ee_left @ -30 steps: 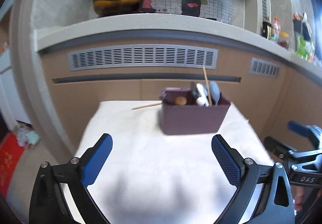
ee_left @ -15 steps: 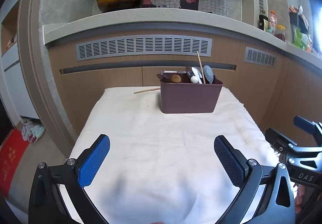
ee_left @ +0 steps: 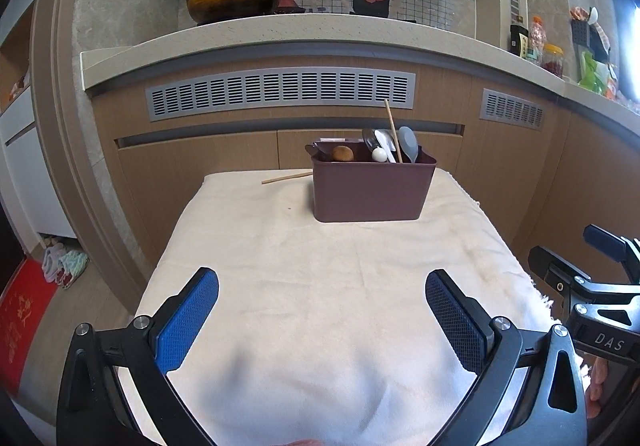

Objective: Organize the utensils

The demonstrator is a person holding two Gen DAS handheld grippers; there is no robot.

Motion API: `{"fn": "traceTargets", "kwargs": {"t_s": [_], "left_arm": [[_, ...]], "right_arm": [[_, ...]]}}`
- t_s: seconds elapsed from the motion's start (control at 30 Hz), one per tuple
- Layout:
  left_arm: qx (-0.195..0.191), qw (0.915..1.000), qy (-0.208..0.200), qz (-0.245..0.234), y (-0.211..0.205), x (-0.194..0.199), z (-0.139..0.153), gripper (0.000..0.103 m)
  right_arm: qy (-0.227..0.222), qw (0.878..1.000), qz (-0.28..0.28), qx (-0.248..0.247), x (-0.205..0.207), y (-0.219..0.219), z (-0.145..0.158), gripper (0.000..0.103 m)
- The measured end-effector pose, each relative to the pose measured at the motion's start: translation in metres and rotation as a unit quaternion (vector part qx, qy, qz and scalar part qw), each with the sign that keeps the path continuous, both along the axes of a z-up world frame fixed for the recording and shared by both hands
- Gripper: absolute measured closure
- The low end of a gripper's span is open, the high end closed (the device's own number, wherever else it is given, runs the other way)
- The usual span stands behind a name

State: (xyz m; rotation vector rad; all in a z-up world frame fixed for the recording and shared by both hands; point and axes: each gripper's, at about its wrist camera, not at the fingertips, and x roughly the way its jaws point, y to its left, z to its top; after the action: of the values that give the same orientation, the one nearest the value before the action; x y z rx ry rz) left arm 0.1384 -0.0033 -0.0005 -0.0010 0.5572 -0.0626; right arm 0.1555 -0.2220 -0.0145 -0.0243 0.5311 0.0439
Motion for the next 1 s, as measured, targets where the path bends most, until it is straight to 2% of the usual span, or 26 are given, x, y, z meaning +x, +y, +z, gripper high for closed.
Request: {"fn": "traceTargets", "kwargs": {"t_s": [1.0], "left_arm": [[0.011, 0.9999, -0.007, -0.007, -0.0025, -0.0050, 0.0022, 0.000]], "right_arm": [[-0.009, 1.000, 0.003, 0.003, -0.0016, -0.0015, 0.0056, 0.000]]}}
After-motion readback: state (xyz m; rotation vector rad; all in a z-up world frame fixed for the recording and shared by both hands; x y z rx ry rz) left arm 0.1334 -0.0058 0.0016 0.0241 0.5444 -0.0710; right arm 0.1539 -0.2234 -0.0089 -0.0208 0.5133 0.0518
